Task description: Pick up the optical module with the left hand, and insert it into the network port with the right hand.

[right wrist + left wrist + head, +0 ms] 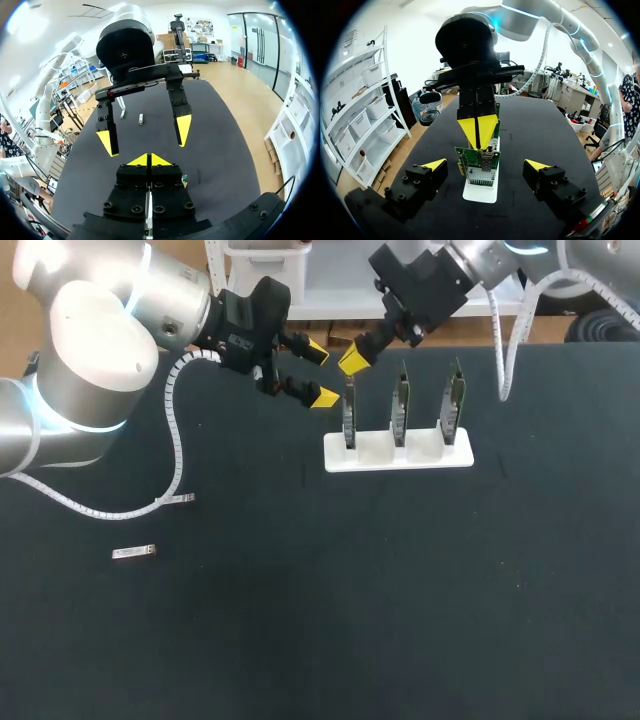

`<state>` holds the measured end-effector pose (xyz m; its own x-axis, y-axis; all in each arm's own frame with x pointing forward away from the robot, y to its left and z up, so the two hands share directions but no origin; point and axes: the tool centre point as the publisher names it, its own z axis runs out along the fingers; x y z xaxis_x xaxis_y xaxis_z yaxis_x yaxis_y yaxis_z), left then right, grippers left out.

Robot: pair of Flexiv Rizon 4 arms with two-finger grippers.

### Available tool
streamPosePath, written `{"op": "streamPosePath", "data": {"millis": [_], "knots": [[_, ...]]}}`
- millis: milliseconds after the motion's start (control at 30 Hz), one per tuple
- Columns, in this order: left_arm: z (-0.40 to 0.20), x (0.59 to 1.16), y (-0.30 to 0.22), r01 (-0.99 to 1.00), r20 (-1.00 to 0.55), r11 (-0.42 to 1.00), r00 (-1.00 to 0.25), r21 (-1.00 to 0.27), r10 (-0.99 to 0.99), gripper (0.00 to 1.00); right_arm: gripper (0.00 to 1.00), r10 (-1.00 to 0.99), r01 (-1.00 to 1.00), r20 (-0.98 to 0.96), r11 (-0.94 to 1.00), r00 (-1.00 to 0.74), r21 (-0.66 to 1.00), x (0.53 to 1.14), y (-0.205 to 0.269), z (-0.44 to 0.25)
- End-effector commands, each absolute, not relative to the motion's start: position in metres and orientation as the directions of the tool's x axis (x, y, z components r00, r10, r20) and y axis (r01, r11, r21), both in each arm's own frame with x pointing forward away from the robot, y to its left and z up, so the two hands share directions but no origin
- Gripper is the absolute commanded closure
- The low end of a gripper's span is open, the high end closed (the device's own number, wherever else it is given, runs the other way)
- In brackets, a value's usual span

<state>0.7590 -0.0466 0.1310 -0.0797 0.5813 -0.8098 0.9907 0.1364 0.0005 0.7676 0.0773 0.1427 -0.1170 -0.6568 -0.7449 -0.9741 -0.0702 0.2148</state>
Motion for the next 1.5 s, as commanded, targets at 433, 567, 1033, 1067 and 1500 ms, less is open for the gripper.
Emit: {"op": "streamPosePath", "data": {"millis": [433, 567, 1033, 1067, 1500], "knots": [[0.131, 0.76, -0.048, 0.991, -0.806, 0.137, -0.083, -0.002, 0.586, 0.0, 1.0, -0.587, -0.983, -0.801, -0.047, -0.115, 0.176, 0.764, 0.061, 0.167], [0.131, 0.76, -0.048, 0.991, -0.806, 0.137, -0.083, -0.002, 0.586, 0.0, 1.0, -0.582, -0.986, -0.804, -0.02, -0.124, 0.167, 0.762, 0.045, 0.173], [0.131, 0.76, -0.048, 0.991, -0.806, 0.137, -0.083, -0.002, 0.586, 0.0, 1.0, -0.573, -0.984, -0.804, 0.023, -0.158, 0.177, 0.755, -0.013, 0.178], [0.131, 0.76, -0.048, 0.991, -0.806, 0.137, -0.083, -0.002, 0.586, 0.0, 1.0, -0.572, -0.983, -0.805, 0.017, -0.157, 0.18, 0.754, -0.015, 0.177], [0.131, 0.76, -0.048, 0.991, -0.806, 0.137, -0.083, -0.002, 0.586, 0.0, 1.0, -0.591, -0.975, -0.789, -0.016, -0.168, 0.22, 0.756, -0.032, 0.165]]}}
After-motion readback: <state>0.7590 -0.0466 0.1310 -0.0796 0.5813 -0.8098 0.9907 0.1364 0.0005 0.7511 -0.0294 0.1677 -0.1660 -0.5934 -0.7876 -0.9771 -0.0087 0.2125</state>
